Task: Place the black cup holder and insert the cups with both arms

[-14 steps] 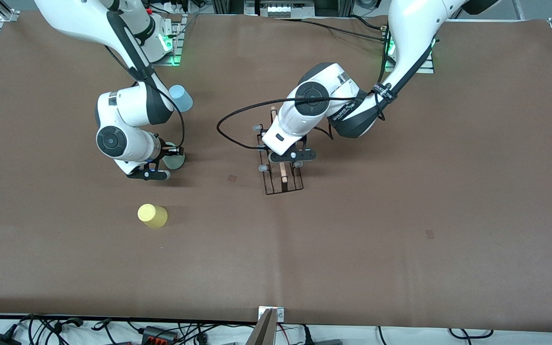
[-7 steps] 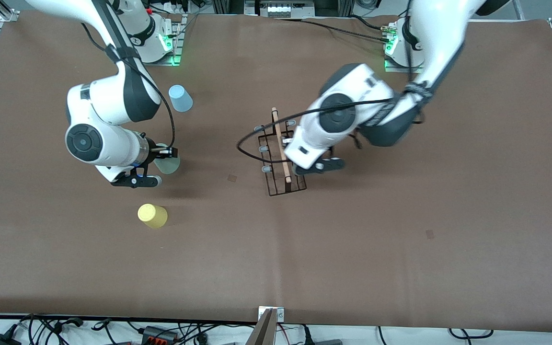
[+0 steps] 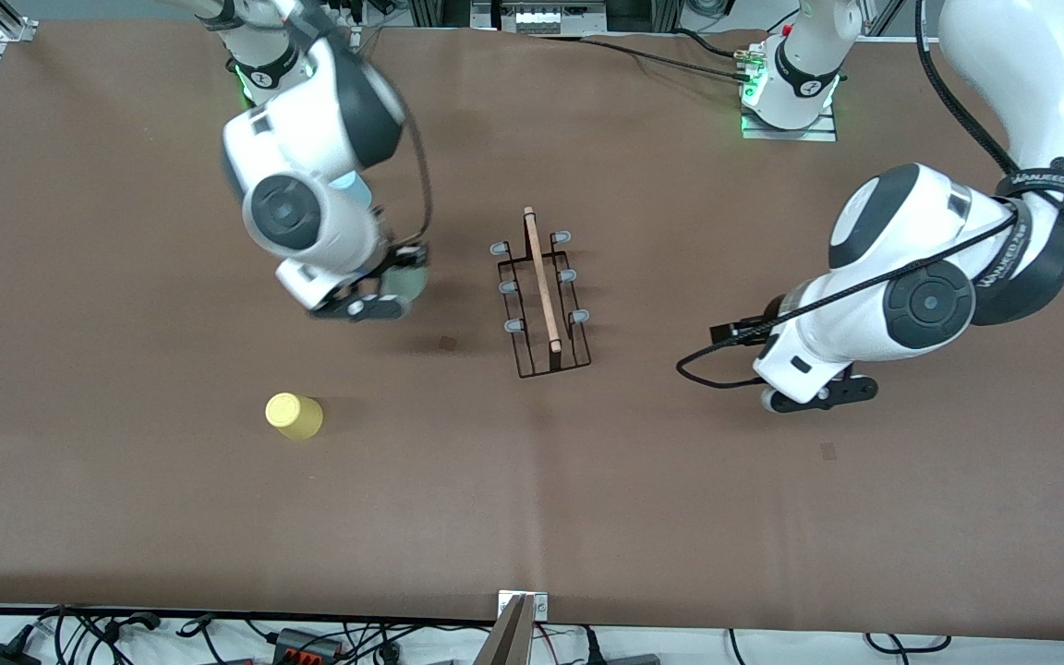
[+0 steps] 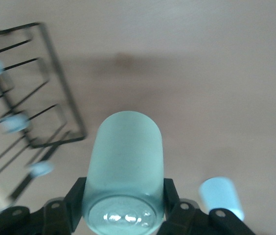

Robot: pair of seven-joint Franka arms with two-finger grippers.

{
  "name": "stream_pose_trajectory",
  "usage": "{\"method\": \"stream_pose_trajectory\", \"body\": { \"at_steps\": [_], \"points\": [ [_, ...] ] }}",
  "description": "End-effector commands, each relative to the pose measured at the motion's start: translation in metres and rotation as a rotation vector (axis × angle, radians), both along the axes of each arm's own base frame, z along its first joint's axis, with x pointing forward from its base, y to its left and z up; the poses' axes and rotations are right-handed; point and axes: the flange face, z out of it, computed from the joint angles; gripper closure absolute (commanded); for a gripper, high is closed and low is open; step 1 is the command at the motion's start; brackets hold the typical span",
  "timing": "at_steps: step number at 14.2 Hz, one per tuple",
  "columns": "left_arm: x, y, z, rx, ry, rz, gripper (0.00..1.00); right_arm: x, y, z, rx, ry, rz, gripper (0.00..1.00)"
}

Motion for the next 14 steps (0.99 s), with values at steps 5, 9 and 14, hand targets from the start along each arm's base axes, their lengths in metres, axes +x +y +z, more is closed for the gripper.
{"method": "stream_pose_trajectory", "body": {
  "at_steps": [5, 9, 14],
  "points": [
    [-0.005, 0.044, 0.057, 0.065, -0.079, -0.014, 0.00, -0.036, 0.072, 0.001, 0.021, 0.047, -0.037, 0.80],
    [-0.015, 0.131, 0.106, 0.098, -0.147, -0.099, 0.00, -0.044, 0.089, -0.017, 0.014, 0.053, -0.014, 0.80],
    [-0.066, 0.177, 0.135, 0.119, -0.201, -0.107, 0.00, -0.042, 0.099, -0.026, 0.027, 0.059, -0.015, 0.79]
  ]
}}
